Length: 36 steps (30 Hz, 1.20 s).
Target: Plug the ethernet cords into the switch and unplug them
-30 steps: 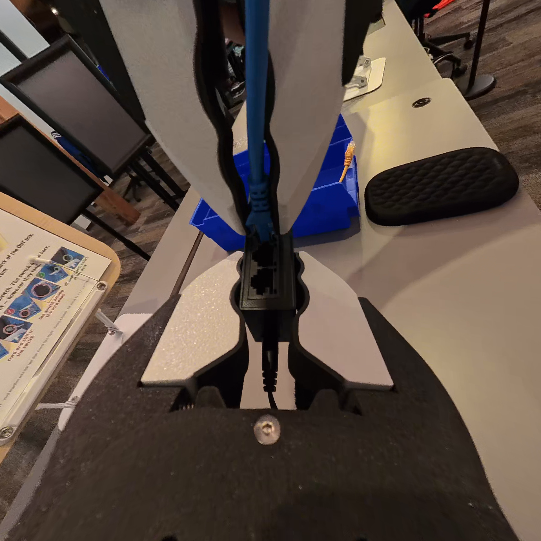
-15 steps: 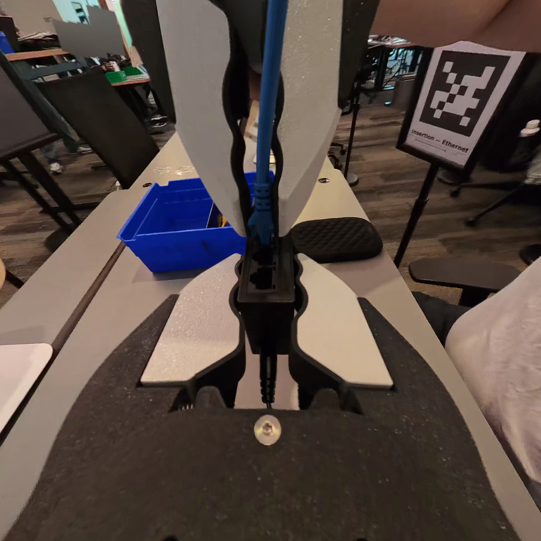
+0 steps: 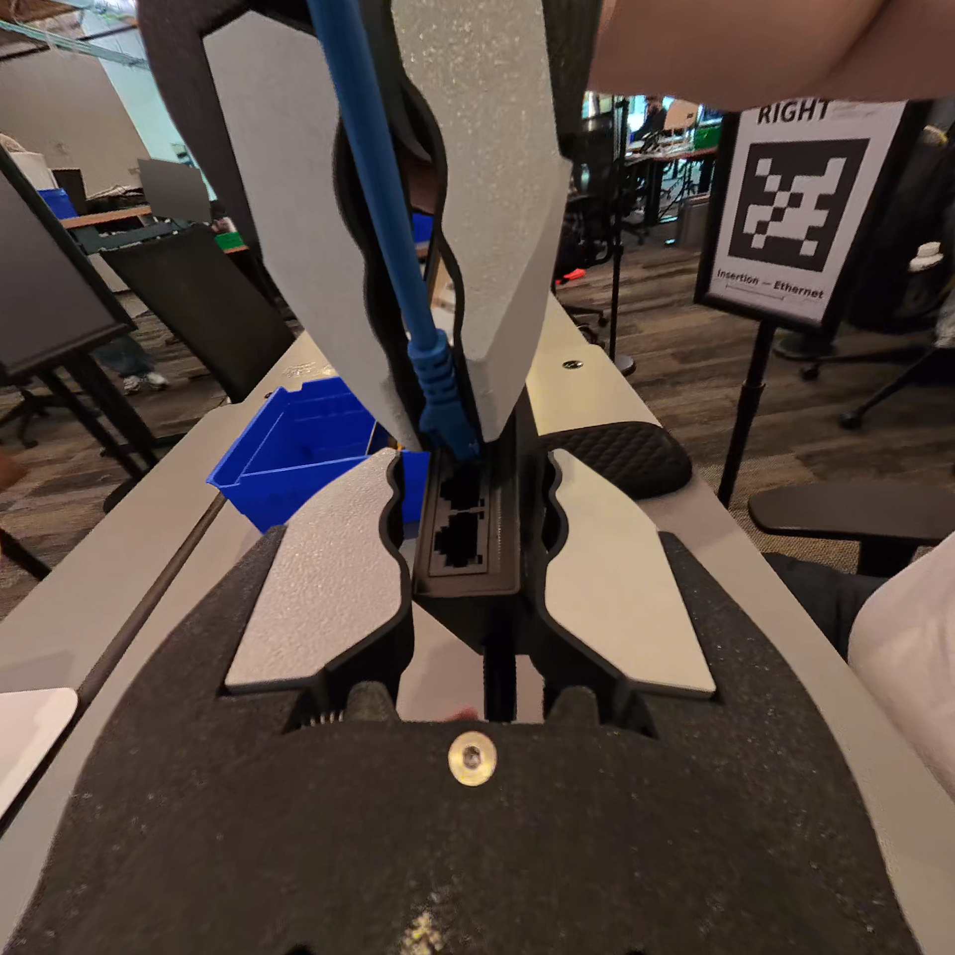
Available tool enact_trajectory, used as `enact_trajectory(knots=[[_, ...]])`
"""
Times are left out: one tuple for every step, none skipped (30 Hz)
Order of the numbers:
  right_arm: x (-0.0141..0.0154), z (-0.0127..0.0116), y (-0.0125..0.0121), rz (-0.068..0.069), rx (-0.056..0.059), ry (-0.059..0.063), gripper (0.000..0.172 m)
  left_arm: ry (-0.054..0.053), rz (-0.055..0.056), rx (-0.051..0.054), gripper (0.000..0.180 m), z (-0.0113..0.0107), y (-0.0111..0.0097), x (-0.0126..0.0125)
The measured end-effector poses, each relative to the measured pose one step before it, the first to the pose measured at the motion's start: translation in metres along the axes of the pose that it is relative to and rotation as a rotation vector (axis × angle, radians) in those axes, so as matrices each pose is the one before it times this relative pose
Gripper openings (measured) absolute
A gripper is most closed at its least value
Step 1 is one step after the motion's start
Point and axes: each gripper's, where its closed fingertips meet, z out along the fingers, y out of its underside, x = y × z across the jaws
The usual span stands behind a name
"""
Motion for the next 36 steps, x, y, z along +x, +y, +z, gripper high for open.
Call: enact_trajectory(knots=[[0.00005, 0.0002, 0.00089, -0.0091, -0.0008, 0.0041, 0.013, -0.0033, -0.0052, -0.0088, 0.051, 0.00097, 0.00127, 0.00004], [-0.00019, 0.00008, 0.00044, -0.0086, 0.0048, 0.0022, 0.013, 0.0082, -0.0143, -0.0024, 0.05, 0.00056, 0.0006, 0.00099], [-0.00092, 0.00046, 0.00112, -0.0043, -0.0005, -0.0046, 0.013, 0.0127, -0.0196, -0.009, 0.05, 0.00078, 0.00119, 0.00158], [-0.00036, 0.00053, 0.00141, -0.0031, -0.0041, 0.0004, 0.013, 0.0063, -0.0167, -0.0261, 0.049, 0.00107, 0.00313, 0.00088], [-0.0005, 0.00101, 0.00174, -0.0109, -0.0057, 0.0026, 0.013, 0.0041, -0.0144, -0.0437, 0.048, 0.00125, 0.00478, 0.00105], [-0.00085, 0.00143, 0.00262, -0.0117, -0.0099, 0.0008, 0.013, 0.0037, -0.0092, -0.0438, 0.047, 0.00097, 0.00459, 0.0012], [-0.00048, 0.00097, 0.00172, -0.0053, -0.0016, 0.0019, 0.013, -0.0019, -0.0023, -0.0258, 0.046, 0.00046, 0.00252, 0.00036], [-0.0005, 0.00005, 0.00004, -0.004, 0.0139, 0.0, 0.013, 0.0026, -0.0023, -0.0075, 0.046, -0.00004, 0.00039, 0.00079], [-0.00112, -0.00027, -0.00027, -0.006, 0.0176, -0.0052, 0.013, 0.01, -0.0066, 0.001, 0.046, -0.00018, -0.00055, 0.00135], [-0.00017, -0.00009, -0.0002, 0.0026, 0.0174, -0.0019, 0.013, 0.0078, -0.0071, -0.0012, 0.046, 0.00005, -0.00015, 0.0009], [-0.00029, 0.00039, 0.00018, 0.0127, 0.0154, -0.0046, 0.013, 0.0054, -0.0033, -0.0019, 0.046, 0.00005, 0.00021, 0.00055], [-0.00003, 0.00043, 0.00049, 0.0095, 0.0138, -0.0021, 0.013, 0.0019, -0.0043, -0.0005, 0.045, 0.00021, 0.00011, 0.00027], [0.00067, 0.00015, 0.0005, -0.0003, 0.0127, 0.0069, 0.013, -0.0036, -0.0037, -0.0007, 0.045, 0.00041, 0.00008, -0.00045], [0.00031, 0.00001, 0.0005, -0.0048, 0.0084, 0.0081, 0.013, -0.0028, 0.0018, -0.0045, 0.045, 0.00035, 0.00037, 0.00001], [-0.00101, 0.00024, 0.00118, -0.0063, -0.0039, 0.0015, 0.014, 0.0023, 0.0053, -0.0121, 0.045, 0.00046, 0.00103, 0.00101], [-0.00117, 0.00034, 0.00186, -0.0093, -0.0164, 0.0044, 0.014, -0.004, 0.0092, -0.0154, 0.045, 0.00054, 0.00118, 0.00072], [-0.00011, -0.00002, 0.00105, -0.02, -0.0146, 0.0172, 0.014, -0.014, 0.0132, -0.0117, 0.045, 0.00038, 0.00064, -0.00042], [-0.00078, -0.00034, 0.00063, -0.0229, -0.0144, 0.0124, 0.014, -0.0057, 0.0107, -0.0057, 0.045, 0.00016, -0.00004, 0.00051], [-0.00167, -0.00061, 0.00033, -0.0112, -0.0137, 0.0022, 0.014, 0.0074, 0.001, 0.0005, 0.045, -0.00007, -0.00076, 0.00185], [-0.00118, -0.00078, -0.00003, -0.0035, -0.0122, 0.0028, 0.014, 0.0064, -0.0033, 0.0073, 0.045, -0.00059, -0.00167, 0.00135], [-0.00027, -0.00083, 0.00062, -0.0057, -0.0135, 0.0077, 0.015, 0.0007, -0.002, 0.0102, 0.045, -0.00113, -0.00211, 0.00033], [-0.00025, -0.00097, -0.00021, -0.0042, -0.0056, 0.0081, 0.015, 0.0009, 0.0018, 0.0037, 0.045, -0.00161, -0.00141, 0.00039], [-0.00007, -0.00122, -0.00167, -0.0042, 0.0034, 0.0105, 0.015, -0.0005, 0.0015, 0.0009, 0.045, -0.00181, -0.00124, 0.00009], [0.00062, -0.00115, -0.00288, -0.0122, 0.0103, 0.0226, 0.015, -0.0055, 0.0017, 0.0011, 0.045, -0.0024, -0.00162, -0.00046], [0.00015, -0.00086, -0.00289, -0.0165, 0.0129, 0.023, 0.014, -0.0066, 0.0087, -0.0002, 0.045, -0.00236, -0.00138, -0.00018], [-0.00143, -0.00036, -0.0016, -0.0101, 0.0038, 0.0059, 0.014, 0.002, 0.0109, -0.0057, 0.046, -0.00157, -0.00079, 0.00143], [-0.00191, -0.00021, -0.00049, -0.0003, -0.0065, -0.005, 0.014, -0.0005, 0.0082, -0.0072, 0.046, -0.00091, -0.00046, 0.00152], [-0.0006, -0.00018, -0.00073, 0.0017, 0.0002, 0.0044, 0.014, -0.0046, 0.0099, -0.0026, 0.046, -0.00085, -0.00053, 0.00061], [-0.00101, 0.00007, -0.00066, -0.0019, 0.0076, 0.0018, 0.014, 0.0023, 0.0087, 0.0006, 0.046, -0.00064, -0.00055, 0.00094], [-0.00059, 0.00003, -0.00079, 0.0077, 0.0102, 0.0016, 0.014, 0.0047, 0.0036, 0.0037, 0.046, -0.00065, -0.00054, 0.00061], [0.00021, -0.0001, -0.00069, 0.013, 0.0142, 0.0055, 0.014, 0.0001, 0.0066, 0.0103, 0.046, -0.00082, -0.00131, -0.0002], [0.00081, -0.00022, -0.00099, 0.0083, 0.0165, 0.0084, 0.013, -0.0072, 0.0165, 0.0179, 0.046, -0.00095, -0.00203, -0.00115], [0.00042, -0.00022, -0.00112, 0.001, 0.0176, 0.0101, 0.013, -0.0075, 0.0282, 0.0208, 0.047, -0.00063, -0.00195, -0.00106], [-0.00083, -0.00001, -0.0002, -0.0003, 0.0046, -0.0022, 0.013, -0.0006, 0.0238, 0.0129, 0.047, 0.0001, -0.00057, 0.00053], [-0.00132, 0.00053, 0.00052, 0.0015, -0.0031, -0.0088, 0.013, 0.0041, 0.0095, -0.002, 0.048, 0.00089, 0.00144, 0.00098], [-0.00013, 0.00052, 0.00033, 0.0019, 0.0003, -0.0012, 0.013, -0.0043, -0.0063, -0.0154, 0.047, 0.00115, 0.00288, -0.00052]])
